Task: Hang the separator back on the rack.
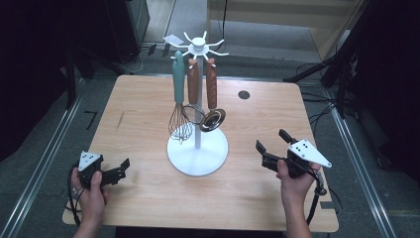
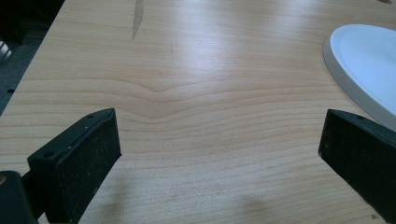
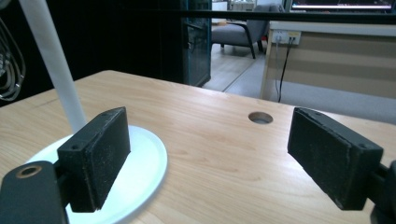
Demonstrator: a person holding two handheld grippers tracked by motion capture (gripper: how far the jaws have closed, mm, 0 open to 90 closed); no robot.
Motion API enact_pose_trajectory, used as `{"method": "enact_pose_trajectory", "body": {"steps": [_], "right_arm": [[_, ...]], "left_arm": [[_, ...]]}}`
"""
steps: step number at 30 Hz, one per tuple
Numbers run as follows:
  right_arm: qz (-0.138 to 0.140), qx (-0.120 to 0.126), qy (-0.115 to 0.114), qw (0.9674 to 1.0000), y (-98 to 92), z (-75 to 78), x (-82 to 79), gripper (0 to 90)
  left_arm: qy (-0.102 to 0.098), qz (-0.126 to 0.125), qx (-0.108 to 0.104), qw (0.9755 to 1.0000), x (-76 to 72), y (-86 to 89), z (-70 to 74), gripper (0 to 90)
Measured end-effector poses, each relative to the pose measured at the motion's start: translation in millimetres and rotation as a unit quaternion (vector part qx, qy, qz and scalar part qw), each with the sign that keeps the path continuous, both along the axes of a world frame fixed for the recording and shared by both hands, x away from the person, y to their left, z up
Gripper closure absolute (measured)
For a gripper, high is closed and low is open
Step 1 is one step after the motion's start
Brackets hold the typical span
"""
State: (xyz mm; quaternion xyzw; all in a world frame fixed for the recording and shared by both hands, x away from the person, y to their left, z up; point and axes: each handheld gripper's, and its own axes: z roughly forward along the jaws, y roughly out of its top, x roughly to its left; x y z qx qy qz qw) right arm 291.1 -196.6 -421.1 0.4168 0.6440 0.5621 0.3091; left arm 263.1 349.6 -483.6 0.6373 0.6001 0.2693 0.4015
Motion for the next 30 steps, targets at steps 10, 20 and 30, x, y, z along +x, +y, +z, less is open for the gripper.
{"method": "enact_pose_trajectory", "body": {"steps": [10, 20, 30], "right_arm": [[-0.030, -0.030, 0.003, 0.9991, -14.4, -20.4, 0.1, 10.6], [-0.029, -0.039, 0.025, 0.9985, -30.0, -38.9, -4.6, 5.6], [-0.047, -0.039, 0.037, 0.9974, -49.7, -55.7, -14.3, 2.6]], "left_arm": [[-0.001, 0.000, 0.000, 1.0000, 0.0, 0.1, -0.1, 0.0], [0.000, 0.000, 0.000, 1.0000, -0.2, 0.0, 0.0, 0.0], [-0.001, 0.000, -0.003, 1.0000, -0.2, 0.5, 0.1, 0.0]]}}
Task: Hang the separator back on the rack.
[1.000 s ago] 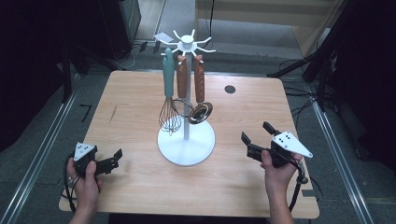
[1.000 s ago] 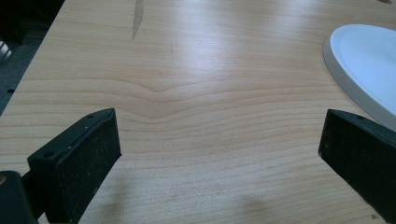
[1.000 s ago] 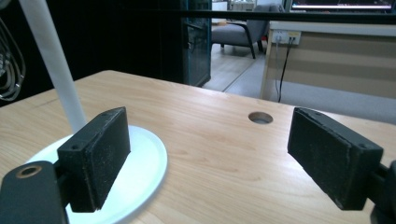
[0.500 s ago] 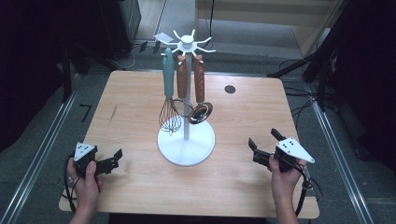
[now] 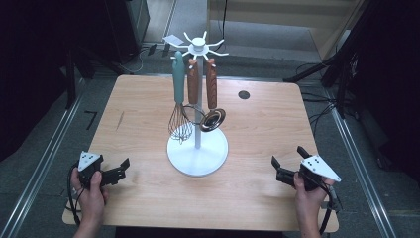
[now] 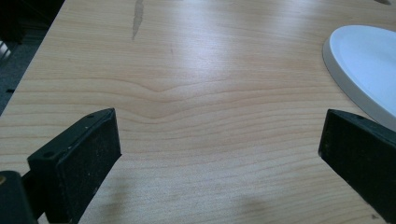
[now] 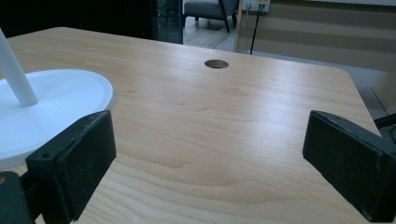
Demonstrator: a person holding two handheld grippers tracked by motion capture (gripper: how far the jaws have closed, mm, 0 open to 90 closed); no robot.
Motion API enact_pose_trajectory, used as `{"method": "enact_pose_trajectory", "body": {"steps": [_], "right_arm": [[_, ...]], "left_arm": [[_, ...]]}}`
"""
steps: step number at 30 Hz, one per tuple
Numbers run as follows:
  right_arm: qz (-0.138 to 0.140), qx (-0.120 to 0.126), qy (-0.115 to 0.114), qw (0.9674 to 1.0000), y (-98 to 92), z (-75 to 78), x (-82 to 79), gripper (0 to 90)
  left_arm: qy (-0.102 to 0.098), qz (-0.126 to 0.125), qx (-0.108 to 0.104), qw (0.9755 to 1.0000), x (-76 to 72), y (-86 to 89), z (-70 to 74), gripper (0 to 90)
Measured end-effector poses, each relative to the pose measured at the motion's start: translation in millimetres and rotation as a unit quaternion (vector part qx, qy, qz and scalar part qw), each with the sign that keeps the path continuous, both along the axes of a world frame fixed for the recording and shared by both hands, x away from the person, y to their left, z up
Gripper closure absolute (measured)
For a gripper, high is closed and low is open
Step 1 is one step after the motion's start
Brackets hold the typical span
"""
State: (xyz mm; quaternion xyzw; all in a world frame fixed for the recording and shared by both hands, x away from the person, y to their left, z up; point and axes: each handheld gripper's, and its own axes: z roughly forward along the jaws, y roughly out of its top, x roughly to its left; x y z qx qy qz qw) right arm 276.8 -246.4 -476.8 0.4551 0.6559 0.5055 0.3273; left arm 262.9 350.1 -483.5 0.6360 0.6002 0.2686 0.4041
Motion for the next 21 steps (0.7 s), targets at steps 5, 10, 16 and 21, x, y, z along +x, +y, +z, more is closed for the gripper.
{"method": "enact_pose_trajectory", "body": {"steps": [5, 10, 16, 21], "right_arm": [[-0.012, -0.010, 0.007, 0.9999, -10.3, -6.3, -6.4, 2.6], [-0.025, -0.010, 0.012, 0.9996, -21.5, -9.9, -12.0, 2.5], [-0.038, -0.010, 0.015, 0.9991, -34.6, -12.6, -19.9, 2.6], [-0.045, -0.014, 0.018, 0.9987, -45.6, -15.0, -26.9, 2.5]], "left_arm": [[0.000, 0.000, 0.000, 1.0000, 0.0, 0.0, 0.0, 0.0], [0.000, 0.000, 0.001, 1.0000, -0.1, 0.0, 0.0, 0.0], [0.000, 0.000, 0.003, 1.0000, -0.2, -0.3, 0.0, 0.0], [0.001, 0.000, 0.003, 1.0000, -0.2, -0.4, 0.0, 0.0]]}}
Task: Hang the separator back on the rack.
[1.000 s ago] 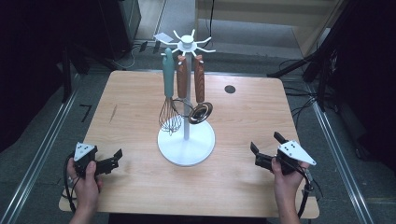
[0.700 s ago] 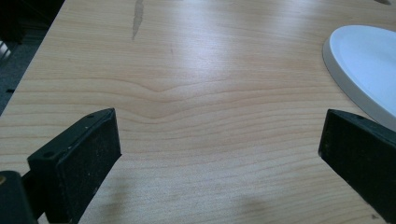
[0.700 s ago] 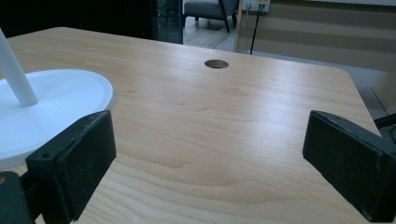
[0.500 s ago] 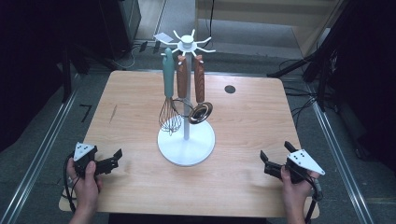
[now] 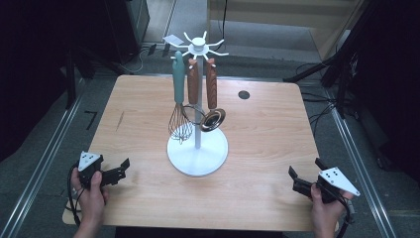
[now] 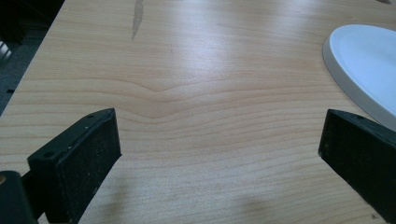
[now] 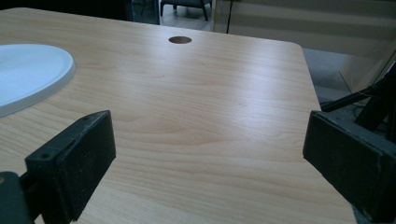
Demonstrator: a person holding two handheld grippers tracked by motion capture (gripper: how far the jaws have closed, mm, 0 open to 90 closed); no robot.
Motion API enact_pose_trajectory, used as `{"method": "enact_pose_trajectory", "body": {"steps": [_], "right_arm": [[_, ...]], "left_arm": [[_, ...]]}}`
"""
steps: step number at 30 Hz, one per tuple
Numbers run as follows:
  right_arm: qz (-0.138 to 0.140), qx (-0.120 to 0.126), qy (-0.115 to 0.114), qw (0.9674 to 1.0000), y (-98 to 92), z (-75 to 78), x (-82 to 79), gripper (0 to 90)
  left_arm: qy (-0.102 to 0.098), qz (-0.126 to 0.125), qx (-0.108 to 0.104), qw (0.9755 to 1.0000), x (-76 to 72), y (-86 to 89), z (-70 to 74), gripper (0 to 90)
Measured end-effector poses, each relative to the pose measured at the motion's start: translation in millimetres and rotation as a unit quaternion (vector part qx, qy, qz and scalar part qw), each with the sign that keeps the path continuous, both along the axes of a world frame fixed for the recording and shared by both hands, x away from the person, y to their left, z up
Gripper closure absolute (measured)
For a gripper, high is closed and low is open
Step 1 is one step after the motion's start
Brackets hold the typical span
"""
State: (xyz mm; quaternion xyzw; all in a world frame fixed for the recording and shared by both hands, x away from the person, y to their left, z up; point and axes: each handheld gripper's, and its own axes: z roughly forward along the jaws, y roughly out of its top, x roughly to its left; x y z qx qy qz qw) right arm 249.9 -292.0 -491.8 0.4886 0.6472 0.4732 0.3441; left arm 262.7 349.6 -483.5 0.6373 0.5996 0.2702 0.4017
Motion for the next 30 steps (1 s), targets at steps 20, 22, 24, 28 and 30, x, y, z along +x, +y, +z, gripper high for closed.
{"method": "enact_pose_trajectory", "body": {"steps": [20, 22, 24, 28, 30], "right_arm": [[-0.032, 0.006, 0.016, 0.9994, -31.8, -10.0, -17.5, 1.5], [-0.033, 0.008, 0.017, 0.9993, -33.8, -10.8, -18.4, 1.5], [-0.035, 0.005, 0.019, 0.9992, -35.4, -11.8, -19.2, 1.5], [-0.036, 0.007, 0.020, 0.9991, -37.3, -15.9, -19.5, 1.0], [-0.032, 0.006, 0.022, 0.9992, -36.6, -17.3, -19.3, 0.7]], "left_arm": [[0.000, -0.001, 0.001, 1.0000, -0.2, -0.4, 0.0, 0.0], [0.000, -0.001, 0.002, 1.0000, -0.2, -0.5, -0.1, 0.0], [0.000, -0.001, 0.002, 1.0000, -0.1, -0.6, -0.2, 0.0], [-0.001, -0.002, 0.002, 1.0000, 0.0, -0.7, -0.3, 0.0], [-0.001, -0.002, 0.002, 1.0000, -0.1, -0.7, -0.2, 0.0]]}}
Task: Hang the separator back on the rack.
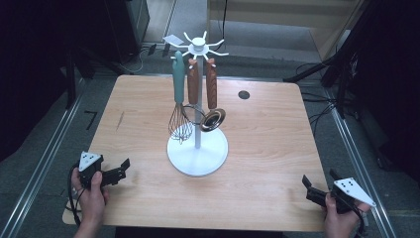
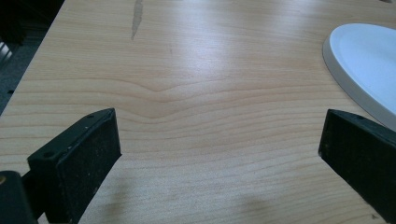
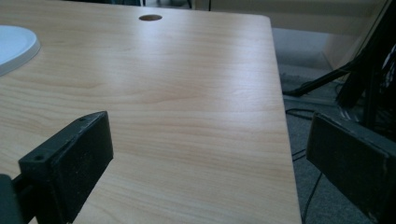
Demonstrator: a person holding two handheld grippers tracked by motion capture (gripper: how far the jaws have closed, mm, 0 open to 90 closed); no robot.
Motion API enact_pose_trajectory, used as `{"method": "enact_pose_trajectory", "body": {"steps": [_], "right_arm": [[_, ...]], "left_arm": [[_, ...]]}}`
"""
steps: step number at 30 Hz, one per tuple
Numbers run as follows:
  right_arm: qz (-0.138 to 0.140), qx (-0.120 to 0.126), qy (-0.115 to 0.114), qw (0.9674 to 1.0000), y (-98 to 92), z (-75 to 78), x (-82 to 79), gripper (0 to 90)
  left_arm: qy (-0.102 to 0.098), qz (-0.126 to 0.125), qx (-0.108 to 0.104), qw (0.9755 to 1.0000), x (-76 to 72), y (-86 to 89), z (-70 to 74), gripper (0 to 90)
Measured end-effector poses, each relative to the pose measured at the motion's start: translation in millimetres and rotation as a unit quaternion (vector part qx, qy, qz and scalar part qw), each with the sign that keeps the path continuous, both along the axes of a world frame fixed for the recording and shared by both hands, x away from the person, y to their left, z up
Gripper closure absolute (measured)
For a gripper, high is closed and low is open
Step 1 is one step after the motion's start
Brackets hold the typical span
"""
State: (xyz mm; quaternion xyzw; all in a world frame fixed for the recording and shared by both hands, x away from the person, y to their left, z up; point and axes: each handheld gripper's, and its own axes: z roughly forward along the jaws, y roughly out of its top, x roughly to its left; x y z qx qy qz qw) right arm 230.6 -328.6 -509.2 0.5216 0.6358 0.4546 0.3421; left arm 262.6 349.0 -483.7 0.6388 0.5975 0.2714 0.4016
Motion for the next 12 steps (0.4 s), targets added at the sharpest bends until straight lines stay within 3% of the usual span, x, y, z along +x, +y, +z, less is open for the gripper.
{"method": "enact_pose_trajectory", "body": {"steps": [3, 12], "right_arm": [[-0.001, -0.006, -0.004, 1.0000, 3.1, 0.0, -0.5, 0.8], [0.015, -0.011, 0.012, 0.9998, 13.6, 0.4, 2.4, 0.8]], "left_arm": [[0.001, 0.000, 0.000, 1.0000, 0.0, 0.1, 0.0, 0.0], [0.000, -0.002, 0.000, 1.0000, 0.3, -0.3, -0.1, 0.0]]}}
